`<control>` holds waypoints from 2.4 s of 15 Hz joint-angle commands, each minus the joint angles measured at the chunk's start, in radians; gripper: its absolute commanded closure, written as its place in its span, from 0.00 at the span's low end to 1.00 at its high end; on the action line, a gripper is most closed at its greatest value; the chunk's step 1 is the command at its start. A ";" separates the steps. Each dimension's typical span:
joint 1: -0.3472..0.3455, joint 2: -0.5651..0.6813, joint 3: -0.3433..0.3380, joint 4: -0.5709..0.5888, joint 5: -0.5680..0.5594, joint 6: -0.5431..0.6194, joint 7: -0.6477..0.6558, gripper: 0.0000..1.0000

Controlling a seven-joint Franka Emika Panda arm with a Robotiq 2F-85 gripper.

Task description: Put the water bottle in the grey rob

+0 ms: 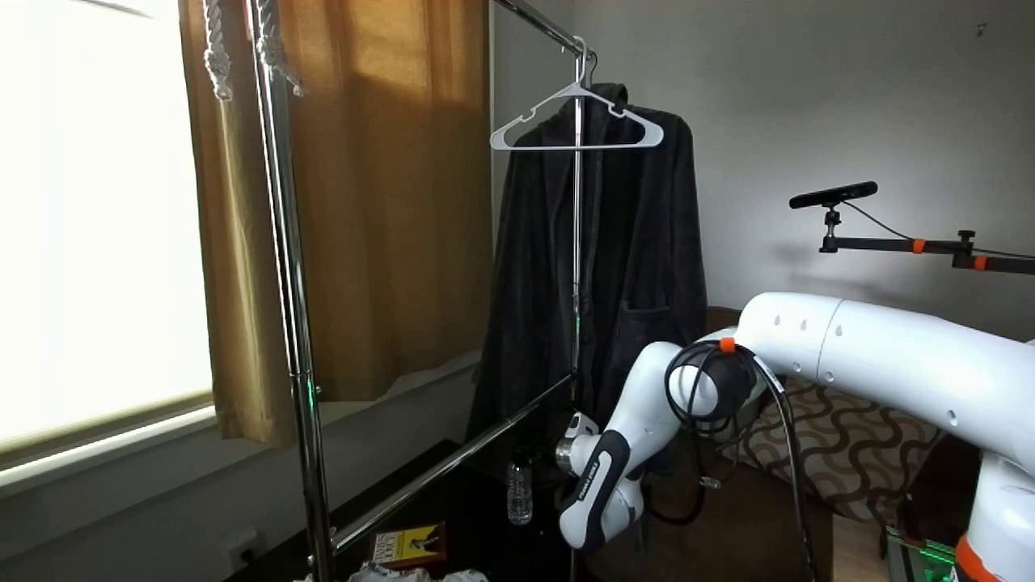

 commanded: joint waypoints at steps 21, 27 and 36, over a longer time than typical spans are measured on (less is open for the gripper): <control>0.035 0.016 -0.039 0.123 0.023 -0.238 -0.048 0.81; 0.035 0.011 -0.039 0.109 0.025 -0.224 -0.049 1.00; 0.016 -0.007 -0.001 0.037 -0.024 -0.138 -0.027 0.74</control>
